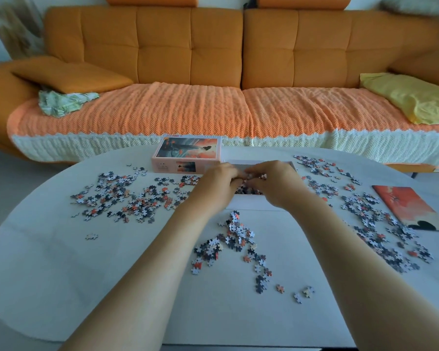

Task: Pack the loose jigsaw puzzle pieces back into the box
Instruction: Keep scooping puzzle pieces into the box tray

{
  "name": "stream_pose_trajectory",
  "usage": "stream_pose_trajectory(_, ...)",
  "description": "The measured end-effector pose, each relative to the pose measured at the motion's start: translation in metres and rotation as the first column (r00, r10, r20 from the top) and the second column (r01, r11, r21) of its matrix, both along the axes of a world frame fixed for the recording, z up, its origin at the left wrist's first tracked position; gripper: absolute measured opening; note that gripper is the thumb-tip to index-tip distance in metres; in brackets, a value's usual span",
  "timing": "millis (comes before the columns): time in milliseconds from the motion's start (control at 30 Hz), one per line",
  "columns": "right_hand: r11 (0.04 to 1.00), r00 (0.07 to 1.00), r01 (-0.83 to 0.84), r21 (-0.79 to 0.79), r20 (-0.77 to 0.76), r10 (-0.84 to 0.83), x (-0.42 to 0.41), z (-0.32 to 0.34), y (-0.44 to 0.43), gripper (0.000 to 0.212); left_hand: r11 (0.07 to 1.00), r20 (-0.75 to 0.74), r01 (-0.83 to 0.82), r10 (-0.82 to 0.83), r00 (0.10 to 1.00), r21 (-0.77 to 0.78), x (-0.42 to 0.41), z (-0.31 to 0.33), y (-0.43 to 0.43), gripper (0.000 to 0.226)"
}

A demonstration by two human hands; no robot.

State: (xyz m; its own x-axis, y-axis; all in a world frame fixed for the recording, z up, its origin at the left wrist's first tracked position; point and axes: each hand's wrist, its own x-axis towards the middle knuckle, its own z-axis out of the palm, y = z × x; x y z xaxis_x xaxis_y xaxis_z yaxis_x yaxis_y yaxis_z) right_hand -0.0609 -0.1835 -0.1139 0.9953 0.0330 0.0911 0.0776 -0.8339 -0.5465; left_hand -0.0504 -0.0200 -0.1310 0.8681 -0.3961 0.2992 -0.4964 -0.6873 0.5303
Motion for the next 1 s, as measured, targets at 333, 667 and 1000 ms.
stream_pose_trajectory(333, 0.988, 0.986, -0.11, -0.109, 0.113, 0.122, -0.007, 0.0, 0.002, 0.032, 0.957, 0.135, 0.007, -0.049, 0.99, 0.29, -0.009, -0.01, 0.011, 0.04)
stream_pose_trajectory(667, 0.953, 0.975, -0.211, -0.218, -0.12, 0.188, -0.028, -0.002, 0.0, 0.034, 0.954, 0.095, 0.041, -0.073, 0.993, 0.298, -0.023, -0.012, 0.02, 0.048)
stream_pose_trajectory(1000, 0.95, 0.946, -0.28, -0.136, 0.131, 0.298, -0.061, 0.005, 0.005, 0.035, 0.982, -0.042, 0.051, -0.045, 0.998, 0.18, -0.063, -0.016, 0.042, 0.037)
